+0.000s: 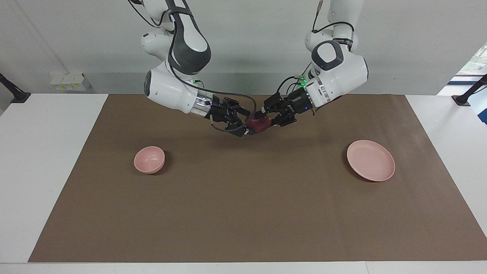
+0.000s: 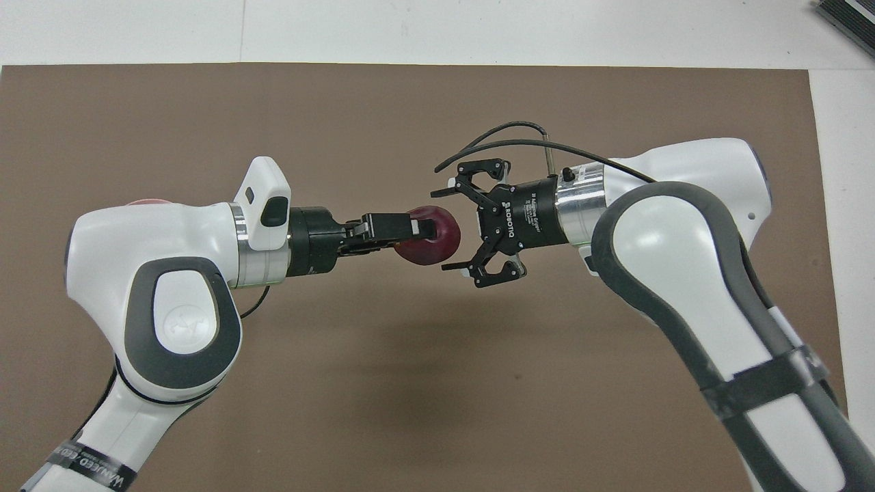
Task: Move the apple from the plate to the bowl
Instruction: 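Close the right gripper on the apple held by the left gripper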
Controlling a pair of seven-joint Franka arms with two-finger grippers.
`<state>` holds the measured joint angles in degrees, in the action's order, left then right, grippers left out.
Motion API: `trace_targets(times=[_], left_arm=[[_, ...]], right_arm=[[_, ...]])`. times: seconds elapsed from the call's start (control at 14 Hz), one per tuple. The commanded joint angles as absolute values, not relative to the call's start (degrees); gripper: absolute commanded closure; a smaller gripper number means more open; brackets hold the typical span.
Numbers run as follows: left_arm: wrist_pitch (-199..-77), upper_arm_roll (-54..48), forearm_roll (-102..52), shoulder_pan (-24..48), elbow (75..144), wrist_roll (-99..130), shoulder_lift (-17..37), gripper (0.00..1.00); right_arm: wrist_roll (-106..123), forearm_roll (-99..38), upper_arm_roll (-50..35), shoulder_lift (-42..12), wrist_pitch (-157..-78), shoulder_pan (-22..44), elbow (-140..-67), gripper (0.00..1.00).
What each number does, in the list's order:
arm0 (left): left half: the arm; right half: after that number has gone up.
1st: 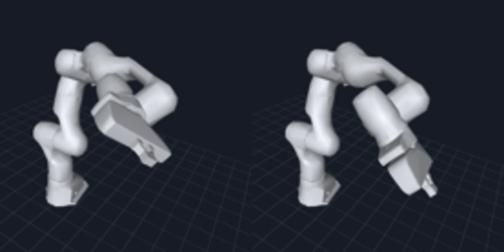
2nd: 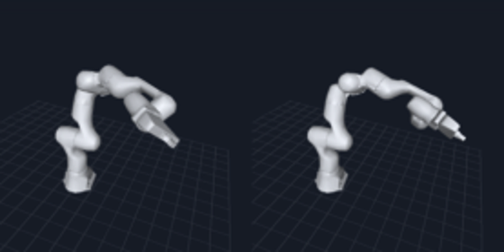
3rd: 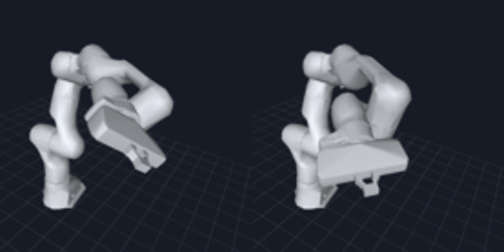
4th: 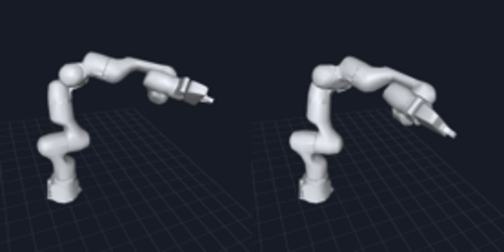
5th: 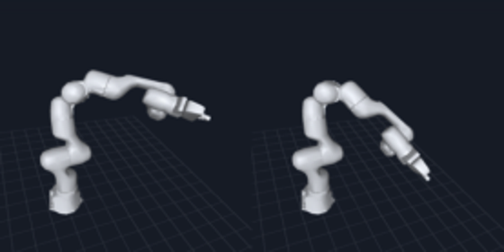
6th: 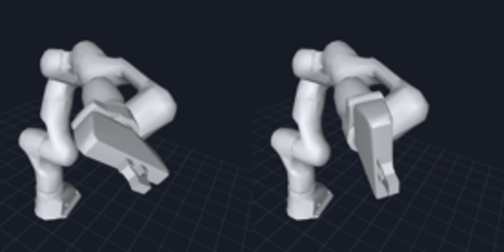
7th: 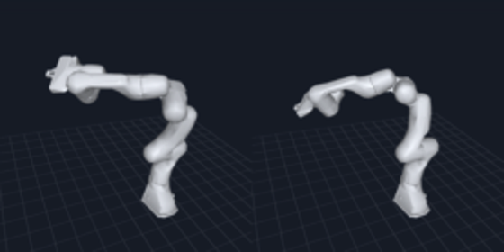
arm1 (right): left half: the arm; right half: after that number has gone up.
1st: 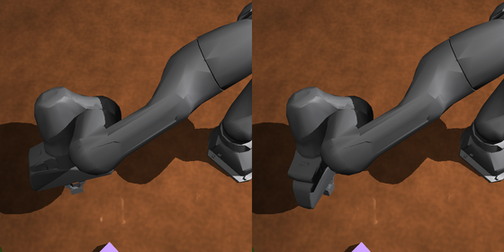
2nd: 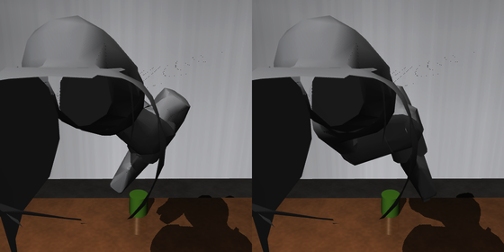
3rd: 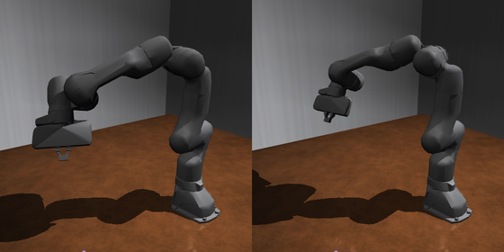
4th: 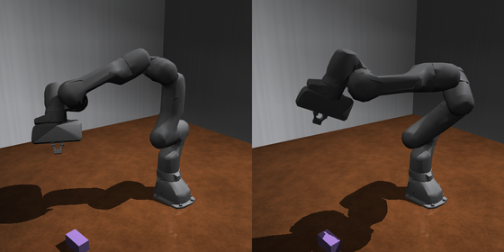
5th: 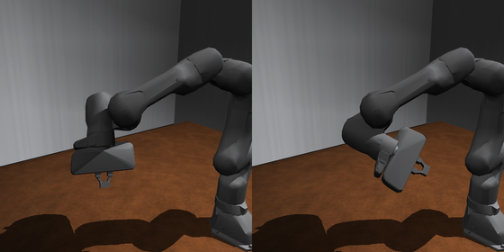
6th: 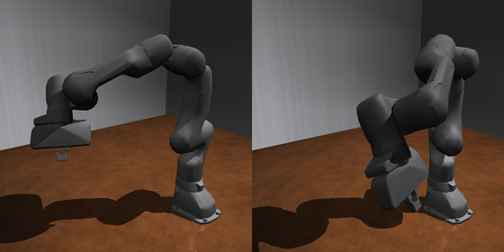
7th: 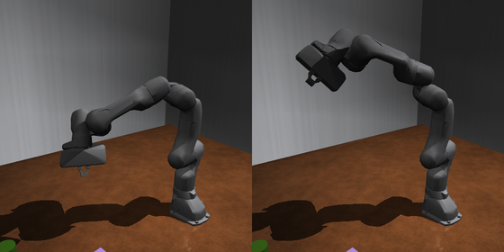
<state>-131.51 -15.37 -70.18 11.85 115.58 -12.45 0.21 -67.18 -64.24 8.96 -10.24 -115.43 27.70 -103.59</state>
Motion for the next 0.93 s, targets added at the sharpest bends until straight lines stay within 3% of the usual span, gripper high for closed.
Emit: trace_targets(times=[0.0, 0.07, 0.14, 0.43, 0.57, 0.64, 0.71, 0.79, 0.86], left_arm=[[-134.9, -17.3, -71.4, 12.7, 115.0, -11.0, -0.2, 1.00], [-134.9, -17.4, -71.3, 12.7, 114.9, -10.6, 0.3, 1.00], [-134.9, -17.4, -71.2, 12.7, 114.6, -9.8, 0.4, 1.00], [-134.3, -17.4, -71.2, 12.6, 114.6, -9.6, 0.7, 1.00], [-134.1, -17.4, -71.1, 12.5, 114.6, -9.5, 0.7, 0.94], [-133.9, -17.4, -71.1, 12.3, 114.6, -9.5, 0.4, 0.85], [-133.9, -17.4, -71.1, 12.2, 114.6, -9.5, 0.4, 0.66], [-134.0, -17.3, -71.0, 12.4, 114.5, -9.3, 0.3, 0.33], [-134.1, -17.3, -70.9, 12.5, 114.5, -8.8, 0.3, 0.09]], right_arm=[[-68.1, -65.8, 9.0, -10.0, -116.5, 28.5, -103.8, 0.07], [-68.0, -65.8, 9.0, -10.0, -116.5, 28.5, -103.8, 0.63], [-68.1, -65.8, 9.0, -10.0, -116.5, 28.5, -103.7, 1.00], [-68.3, -65.7, 9.0, -10.1, -115.5, 27.9, -103.5, 1.00], [-68.5, -65.6, 9.0, -10.1, -115.3, 27.9, -103.4, 1.00], [-68.5, -65.3, 9.1, -10.2, -115.3, 27.8, -103.4, 1.00], [-68.1, -64.8, 9.0, -10.3, -115.2, 27.7, -103.2, 1.00], [-67.6, -64.6, 9.1, -10.2, -114.6, 27.6, -103.0, 1.00], [-67.4, -64.0, 9.2, -10.2, -113.8, 27.2, -102.7, 1.00]])
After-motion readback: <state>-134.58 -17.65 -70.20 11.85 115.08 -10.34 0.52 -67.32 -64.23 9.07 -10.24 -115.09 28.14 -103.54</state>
